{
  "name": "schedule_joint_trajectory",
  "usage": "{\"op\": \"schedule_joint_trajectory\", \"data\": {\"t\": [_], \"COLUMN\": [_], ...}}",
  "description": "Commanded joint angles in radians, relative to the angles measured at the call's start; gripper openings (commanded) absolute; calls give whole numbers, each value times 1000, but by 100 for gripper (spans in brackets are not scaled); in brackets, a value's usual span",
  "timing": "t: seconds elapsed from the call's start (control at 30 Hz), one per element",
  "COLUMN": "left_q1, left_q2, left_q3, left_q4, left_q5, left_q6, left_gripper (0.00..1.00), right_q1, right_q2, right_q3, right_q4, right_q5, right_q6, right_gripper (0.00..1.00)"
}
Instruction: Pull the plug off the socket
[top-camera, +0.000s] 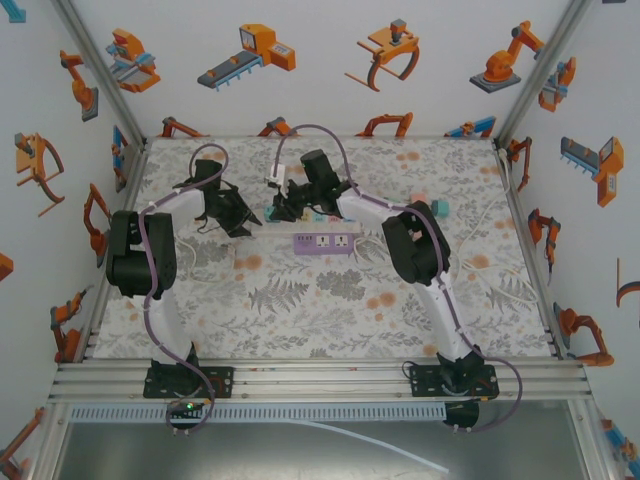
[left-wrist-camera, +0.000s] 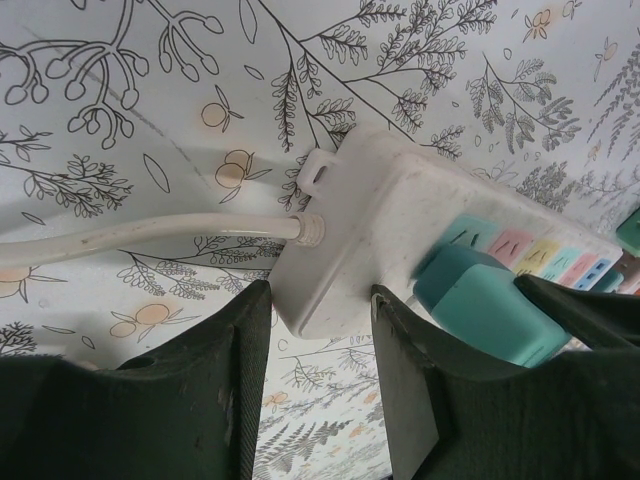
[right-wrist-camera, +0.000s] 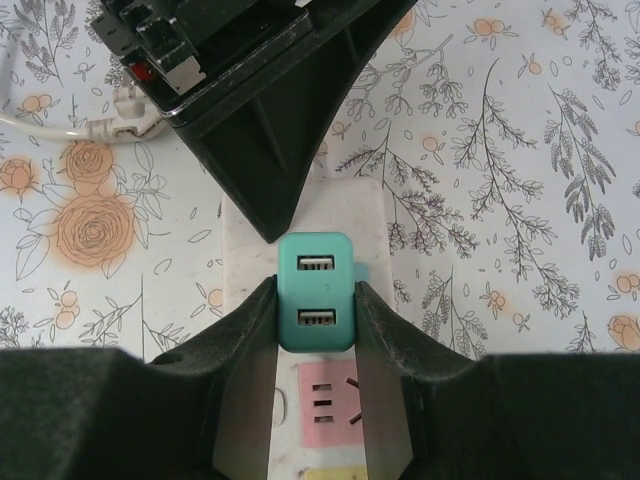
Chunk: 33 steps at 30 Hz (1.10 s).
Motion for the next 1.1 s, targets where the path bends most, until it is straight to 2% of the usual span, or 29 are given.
{"op": "schedule_joint_trajectory", "data": {"t": [0.0,0.43,0.67,0.9,1.0,1.07], "left_q1": [-4,-2,-3,-5,-10,-13], "left_q2": [39,7,-97,-284,-375,-438], "left_q3": [-38,-39,-38,-33,-39,-51], "left_q4": [-86,-90,-92,-87,-59,-14], "left_q5": [-75,-70,-64,-76,-49,22], "left_q6": [11,11,29,75,106,137], "left_gripper": [44,45,64,74,78,82], "right_q1": [1,-3,-10,-36,-57,-73], "right_q2": [-71,-105,-234,-408,-488,-546], "right_q3": [93,102,-29,-199,-281,-345], "right_q4": [-5,43,255,385,441,473], "right_q5": [-31,-16,90,230,276,324], "right_q6": [-45,37,230,396,483,538], "right_gripper": [0,0,0,0,0,0]}}
